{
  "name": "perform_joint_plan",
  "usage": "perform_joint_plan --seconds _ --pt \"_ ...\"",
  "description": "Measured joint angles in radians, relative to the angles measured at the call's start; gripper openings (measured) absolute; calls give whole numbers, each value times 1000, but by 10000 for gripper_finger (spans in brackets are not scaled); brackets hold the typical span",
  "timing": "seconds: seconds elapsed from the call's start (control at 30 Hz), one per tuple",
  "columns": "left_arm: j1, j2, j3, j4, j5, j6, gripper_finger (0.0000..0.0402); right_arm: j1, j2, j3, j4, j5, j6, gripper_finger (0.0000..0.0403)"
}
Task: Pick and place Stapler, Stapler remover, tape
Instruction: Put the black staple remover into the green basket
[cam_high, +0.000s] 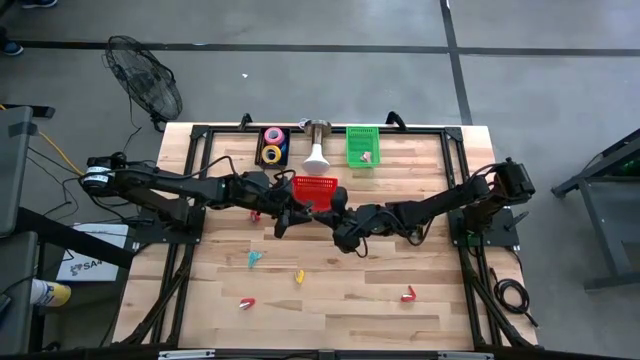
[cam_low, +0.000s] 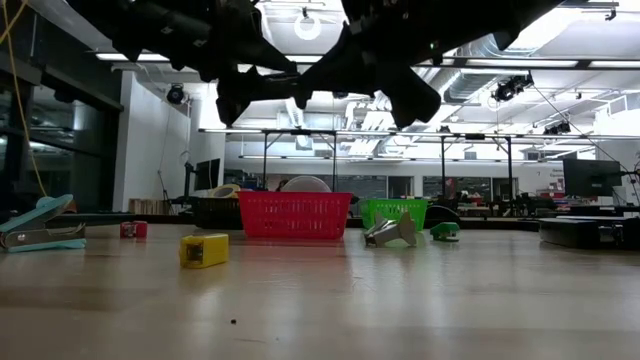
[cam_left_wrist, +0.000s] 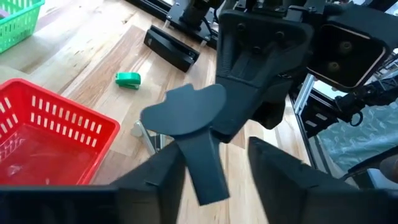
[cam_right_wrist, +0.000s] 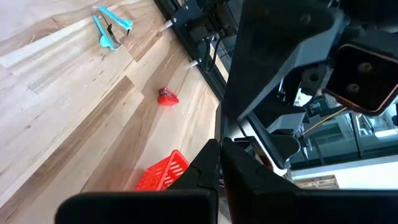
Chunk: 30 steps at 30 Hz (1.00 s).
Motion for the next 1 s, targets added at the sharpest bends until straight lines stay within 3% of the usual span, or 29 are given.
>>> perform_joint_plan --seconds 0.23,0.63,0.77,1.0 --pt "0 0 0 -10 -36 19 237 0 0 0 -37 51 31 0" --pt "1 -3 1 -142 -389 26 241 -32 -4 -2 -178 237 202 0" --pt "0 -2 1 -158 -421 25 241 -80 -4 -1 -233 318 274 0" --pt "0 -1 0 -195 -428 25 241 -190 -4 0 -305 358 410 0"
